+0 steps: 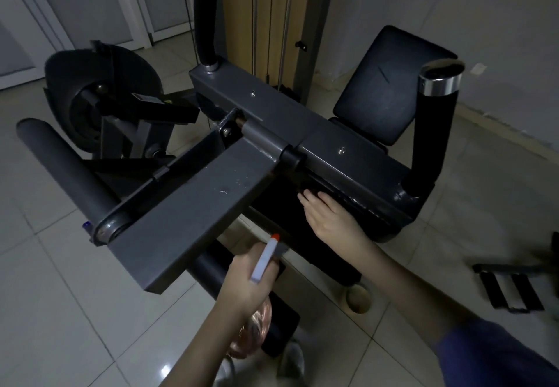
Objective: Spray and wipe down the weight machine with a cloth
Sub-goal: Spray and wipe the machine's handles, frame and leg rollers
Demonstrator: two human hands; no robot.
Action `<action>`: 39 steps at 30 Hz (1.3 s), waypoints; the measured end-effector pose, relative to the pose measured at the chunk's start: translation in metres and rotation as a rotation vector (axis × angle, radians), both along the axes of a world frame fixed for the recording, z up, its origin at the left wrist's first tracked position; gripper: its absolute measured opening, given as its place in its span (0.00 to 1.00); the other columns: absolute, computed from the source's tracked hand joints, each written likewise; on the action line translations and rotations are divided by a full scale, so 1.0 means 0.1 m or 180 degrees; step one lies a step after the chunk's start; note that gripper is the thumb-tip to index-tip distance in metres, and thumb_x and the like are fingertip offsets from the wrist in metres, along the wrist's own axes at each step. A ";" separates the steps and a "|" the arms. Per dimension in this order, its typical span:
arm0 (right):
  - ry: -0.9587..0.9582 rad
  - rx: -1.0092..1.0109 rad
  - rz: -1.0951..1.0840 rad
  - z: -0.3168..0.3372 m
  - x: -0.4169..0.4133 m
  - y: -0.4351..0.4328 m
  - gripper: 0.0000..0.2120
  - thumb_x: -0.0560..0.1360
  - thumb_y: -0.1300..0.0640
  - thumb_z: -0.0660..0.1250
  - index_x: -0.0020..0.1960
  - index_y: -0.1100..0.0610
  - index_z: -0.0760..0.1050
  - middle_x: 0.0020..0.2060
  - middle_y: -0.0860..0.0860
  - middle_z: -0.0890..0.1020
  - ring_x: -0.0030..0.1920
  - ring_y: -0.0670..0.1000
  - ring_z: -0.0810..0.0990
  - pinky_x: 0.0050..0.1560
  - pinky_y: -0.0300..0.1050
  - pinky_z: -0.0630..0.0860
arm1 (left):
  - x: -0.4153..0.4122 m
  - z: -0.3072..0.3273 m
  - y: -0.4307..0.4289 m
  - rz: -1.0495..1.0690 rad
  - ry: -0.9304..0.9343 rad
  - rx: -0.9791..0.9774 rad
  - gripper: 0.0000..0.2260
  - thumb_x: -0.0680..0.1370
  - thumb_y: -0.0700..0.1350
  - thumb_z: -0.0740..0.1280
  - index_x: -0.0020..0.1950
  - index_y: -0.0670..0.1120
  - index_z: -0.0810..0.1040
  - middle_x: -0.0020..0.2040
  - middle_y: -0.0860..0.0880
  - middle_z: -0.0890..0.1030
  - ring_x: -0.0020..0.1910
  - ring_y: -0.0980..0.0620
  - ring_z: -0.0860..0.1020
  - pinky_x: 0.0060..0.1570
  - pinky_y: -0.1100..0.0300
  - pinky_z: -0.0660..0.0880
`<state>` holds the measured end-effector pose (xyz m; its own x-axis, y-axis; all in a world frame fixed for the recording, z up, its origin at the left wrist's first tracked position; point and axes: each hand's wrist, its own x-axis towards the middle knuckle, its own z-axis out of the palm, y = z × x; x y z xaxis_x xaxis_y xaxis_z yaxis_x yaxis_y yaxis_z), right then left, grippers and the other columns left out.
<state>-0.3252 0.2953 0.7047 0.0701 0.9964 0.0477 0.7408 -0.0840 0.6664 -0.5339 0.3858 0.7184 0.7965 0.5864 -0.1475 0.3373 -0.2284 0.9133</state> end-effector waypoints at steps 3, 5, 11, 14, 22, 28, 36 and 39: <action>0.0395 0.0451 -0.0064 -0.03 -0.10 -0.20 0.23 0.62 0.64 0.76 0.56 0.62 0.80 0.64 0.57 0.76 0.66 0.57 0.73 0.68 0.53 0.60 | -0.05 -0.04 0.02 -0.0130 0.0045 -0.0061 0.03 0.78 0.44 0.65 0.50 0.46 0.76 0.39 0.42 0.80 0.35 0.43 0.78 0.34 0.53 0.75; 0.0711 0.0771 -0.0159 -0.04 -0.20 -0.32 0.23 0.62 0.67 0.73 0.57 0.61 0.79 0.64 0.58 0.76 0.65 0.57 0.73 0.67 0.53 0.62 | -0.09 -0.08 0.04 -0.0246 0.0065 -0.0063 0.03 0.79 0.40 0.65 0.49 0.48 0.75 0.38 0.45 0.79 0.33 0.48 0.77 0.32 0.59 0.73; 0.1100 0.1257 -0.0705 -0.32 -0.54 -0.52 0.24 0.60 0.68 0.63 0.55 0.57 0.80 0.63 0.56 0.77 0.64 0.57 0.68 0.61 0.56 0.70 | -0.18 -0.31 0.14 -0.0691 0.0142 -0.0217 0.04 0.79 0.41 0.64 0.53 0.45 0.76 0.41 0.46 0.80 0.35 0.51 0.79 0.35 0.59 0.76; 0.1346 0.1449 -0.0891 -0.57 -0.68 -0.56 0.20 0.67 0.64 0.57 0.54 0.56 0.81 0.62 0.55 0.78 0.64 0.56 0.68 0.59 0.57 0.73 | -0.19 -0.46 0.20 -0.0850 0.0188 -0.0283 0.05 0.79 0.41 0.64 0.53 0.43 0.76 0.40 0.46 0.80 0.36 0.52 0.80 0.36 0.59 0.76; 0.1771 0.1258 -0.1623 -1.10 -0.84 -0.61 0.32 0.45 0.65 0.80 0.49 0.56 0.83 0.56 0.55 0.81 0.60 0.55 0.71 0.51 0.56 0.77 | -0.14 -0.76 0.15 -0.0973 0.0352 -0.0438 0.04 0.79 0.39 0.64 0.46 0.47 0.76 0.36 0.49 0.78 0.32 0.58 0.78 0.32 0.63 0.73; 0.2074 0.1346 -0.2249 -1.67 -0.50 -0.60 0.41 0.42 0.69 0.80 0.55 0.58 0.81 0.58 0.57 0.80 0.57 0.60 0.79 0.52 0.60 0.76 | 0.01 -1.19 0.08 -0.1076 0.0274 -0.0230 0.09 0.79 0.39 0.63 0.42 0.51 0.73 0.34 0.50 0.76 0.30 0.56 0.75 0.32 0.63 0.70; 0.3019 0.2227 -0.2779 -2.56 -0.10 -0.62 0.19 0.74 0.62 0.59 0.65 0.57 0.73 0.66 0.54 0.73 0.68 0.57 0.68 0.66 0.56 0.64 | 0.23 -1.81 0.07 -0.1249 0.0123 -0.0090 0.07 0.77 0.42 0.63 0.39 0.51 0.74 0.34 0.53 0.74 0.33 0.56 0.73 0.35 0.61 0.70; 0.2702 0.2658 -0.2410 -2.73 -0.09 -0.64 0.23 0.71 0.54 0.51 0.57 0.59 0.78 0.57 0.55 0.80 0.58 0.59 0.77 0.58 0.59 0.72 | 0.28 -2.01 0.07 -0.1469 0.0105 -0.0014 0.06 0.76 0.44 0.62 0.39 0.47 0.74 0.34 0.51 0.74 0.34 0.53 0.73 0.35 0.58 0.70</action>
